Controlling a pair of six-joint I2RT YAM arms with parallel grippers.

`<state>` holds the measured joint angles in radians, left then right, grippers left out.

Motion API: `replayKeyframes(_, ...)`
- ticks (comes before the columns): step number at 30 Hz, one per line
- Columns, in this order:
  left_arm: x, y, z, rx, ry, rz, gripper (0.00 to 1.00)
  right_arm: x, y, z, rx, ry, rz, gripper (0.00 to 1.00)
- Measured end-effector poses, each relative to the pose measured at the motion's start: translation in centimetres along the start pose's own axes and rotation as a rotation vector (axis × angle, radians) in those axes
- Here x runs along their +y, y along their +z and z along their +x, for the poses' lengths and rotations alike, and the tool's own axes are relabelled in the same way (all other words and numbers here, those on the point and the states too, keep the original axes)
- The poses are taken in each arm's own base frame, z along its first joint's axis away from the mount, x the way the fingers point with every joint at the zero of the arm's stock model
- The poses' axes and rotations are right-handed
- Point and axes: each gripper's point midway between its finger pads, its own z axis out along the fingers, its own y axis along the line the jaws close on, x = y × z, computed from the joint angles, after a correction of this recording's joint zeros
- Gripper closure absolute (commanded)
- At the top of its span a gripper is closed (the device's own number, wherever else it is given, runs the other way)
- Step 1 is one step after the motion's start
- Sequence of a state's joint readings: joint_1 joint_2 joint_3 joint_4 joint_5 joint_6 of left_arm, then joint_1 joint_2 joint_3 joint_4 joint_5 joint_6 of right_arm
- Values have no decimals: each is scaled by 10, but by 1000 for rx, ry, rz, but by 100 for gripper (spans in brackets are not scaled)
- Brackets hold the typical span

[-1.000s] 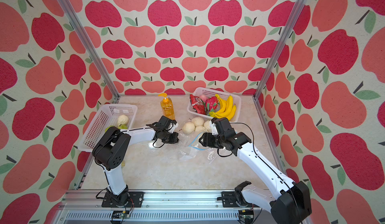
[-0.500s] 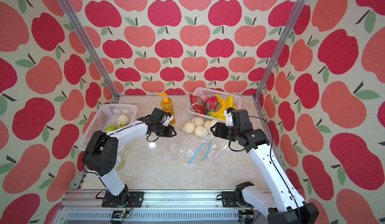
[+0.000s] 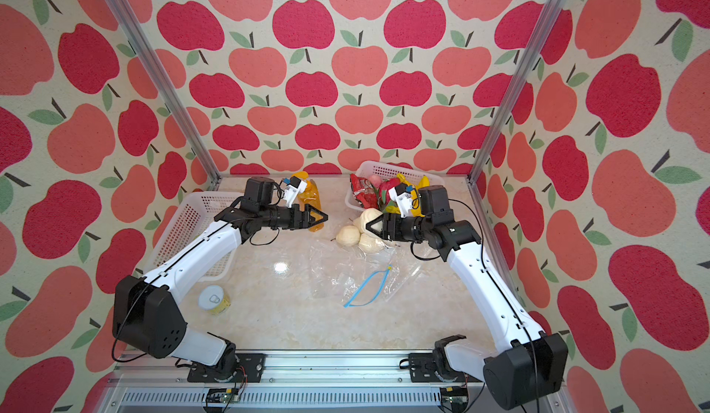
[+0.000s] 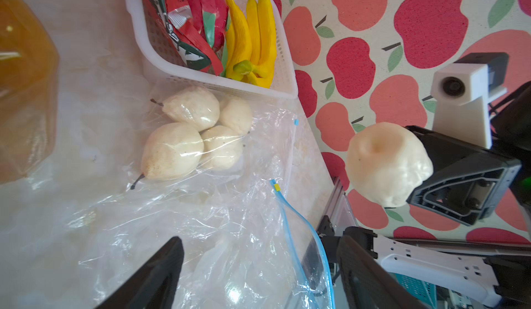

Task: Open the zip-top bag and take out the pear
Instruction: Pick up the pear from the zipper food storage bag.

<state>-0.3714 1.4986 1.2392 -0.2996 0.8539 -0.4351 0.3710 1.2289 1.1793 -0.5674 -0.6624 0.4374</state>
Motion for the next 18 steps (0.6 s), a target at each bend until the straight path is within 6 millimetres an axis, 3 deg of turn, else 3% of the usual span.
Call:
replayKeyframes(3, -20, 1, -3, 5, -16, 96, 10, 11, 7, -2, 27, -21, -74, 48)
replayKeyframes(6, -36, 1, -4, 14, -6, 165, 1, 23, 14, -3, 62, -47, -144, 48)
replayKeyframes(12, -60, 3, -4, 28, 24, 230, 2, 45, 26, -7, 112, -90, -236, 48)
replayKeyframes(18, -74, 1, -10, 22, 20, 260, 2, 54, 32, -8, 134, -110, -272, 48)
